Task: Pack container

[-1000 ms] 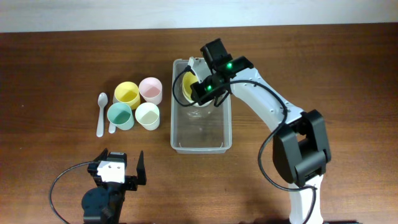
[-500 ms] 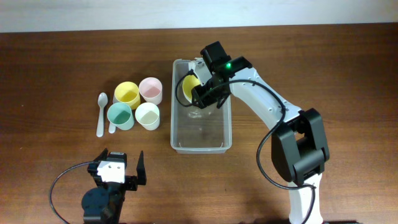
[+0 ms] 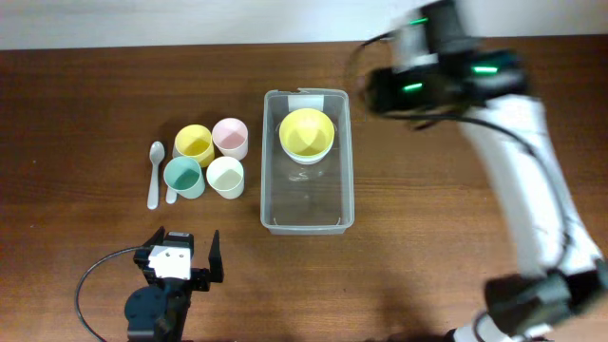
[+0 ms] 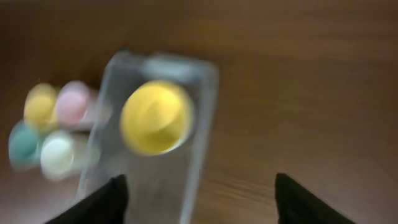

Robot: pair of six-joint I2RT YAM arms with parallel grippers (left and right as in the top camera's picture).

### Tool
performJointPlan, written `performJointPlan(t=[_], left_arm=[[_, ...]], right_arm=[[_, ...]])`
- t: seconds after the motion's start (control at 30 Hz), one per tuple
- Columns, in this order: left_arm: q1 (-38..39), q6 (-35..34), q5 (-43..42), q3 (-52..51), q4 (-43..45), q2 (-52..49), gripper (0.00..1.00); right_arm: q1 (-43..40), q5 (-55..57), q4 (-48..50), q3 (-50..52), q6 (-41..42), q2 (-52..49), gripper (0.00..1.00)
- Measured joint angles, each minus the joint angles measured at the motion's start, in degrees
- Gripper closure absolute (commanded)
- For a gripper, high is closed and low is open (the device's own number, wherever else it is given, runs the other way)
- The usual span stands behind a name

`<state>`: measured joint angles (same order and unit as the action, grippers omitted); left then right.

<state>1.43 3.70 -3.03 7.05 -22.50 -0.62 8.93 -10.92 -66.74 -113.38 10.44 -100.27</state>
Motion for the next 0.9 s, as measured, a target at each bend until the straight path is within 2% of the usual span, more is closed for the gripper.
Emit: performJointPlan(t=[0.23,0.27,0.33,0.4,0.57,0.9], left_arm=[[0.0,0.0,0.0,0.0,0.0,0.0,0.00],[0.0,0.0,0.0,0.0,0.0,0.0,0.00],[0.0,0.0,0.3,0.0,0.0,0.0,0.00],[0.0,0.0,0.7,0.0,0.9,0.0,0.00],[0.0,0.0,1.3,0.0,2.5,0.0,0.00],[0.0,0.9,1.5,0.0,6.1,-0.4,0.00]], right_arm=[[-17.2,-0.8,-3.9,-0.1,3.9,4.1,0.20],[-19.5,-1.3,-4.6,-0.1,4.2,3.9,0.16],[-22.6,-1.8,-5.5,-0.1,4.4,3.8,0.01],[-25.7,-2.3,-6.0,-0.1,4.9,3.8,0.01],[-29.9,-2.7,-7.0,-0.1,4.9,3.8,0.01],[-30.2,-2.9,-7.3,-0.1,4.9,3.8,0.01]])
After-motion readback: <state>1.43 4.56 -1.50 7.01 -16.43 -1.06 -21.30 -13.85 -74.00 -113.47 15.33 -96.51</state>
